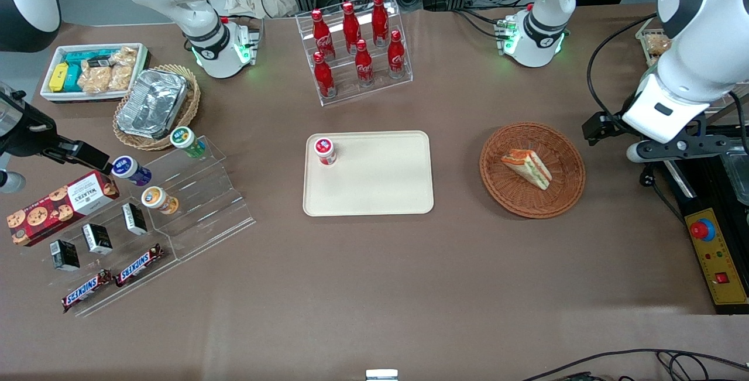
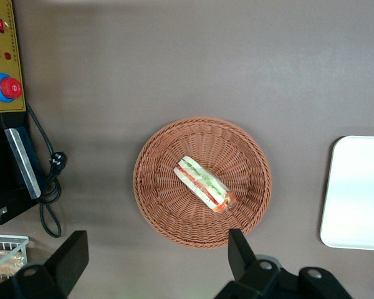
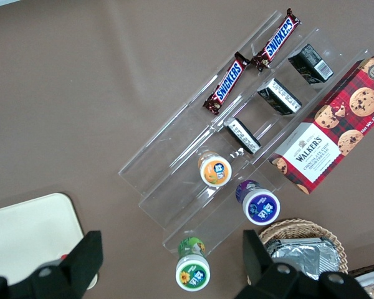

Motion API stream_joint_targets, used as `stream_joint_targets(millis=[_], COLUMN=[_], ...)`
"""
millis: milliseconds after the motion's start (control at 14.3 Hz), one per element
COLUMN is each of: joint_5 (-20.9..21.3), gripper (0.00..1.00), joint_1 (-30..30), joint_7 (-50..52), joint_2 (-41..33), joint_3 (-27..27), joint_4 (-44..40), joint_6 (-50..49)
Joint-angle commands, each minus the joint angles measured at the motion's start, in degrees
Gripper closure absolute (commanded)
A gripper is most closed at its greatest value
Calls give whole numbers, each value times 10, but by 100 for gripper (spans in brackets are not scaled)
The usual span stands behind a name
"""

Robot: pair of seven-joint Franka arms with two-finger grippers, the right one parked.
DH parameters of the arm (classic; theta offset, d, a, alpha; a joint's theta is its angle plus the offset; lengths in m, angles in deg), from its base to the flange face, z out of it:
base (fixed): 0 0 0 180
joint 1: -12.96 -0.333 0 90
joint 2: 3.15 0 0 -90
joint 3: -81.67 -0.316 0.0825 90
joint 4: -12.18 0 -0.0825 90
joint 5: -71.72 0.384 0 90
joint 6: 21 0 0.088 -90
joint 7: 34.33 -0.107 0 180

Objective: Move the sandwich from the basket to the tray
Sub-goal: 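Move the left gripper over the sandwich in the wicker basket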

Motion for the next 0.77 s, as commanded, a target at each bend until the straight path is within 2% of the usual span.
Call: stream_joint_targets(millis=[0,350,699], joint_5=[3,4,4], gripper=[1,1,1], joint_1=[2,-3,-2], joint_7=[64,88,99], joint_2=[-4,-8,-15], joint_3=[0,0,0], joint_4=[5,8,46], joint_6=[4,-49,-35])
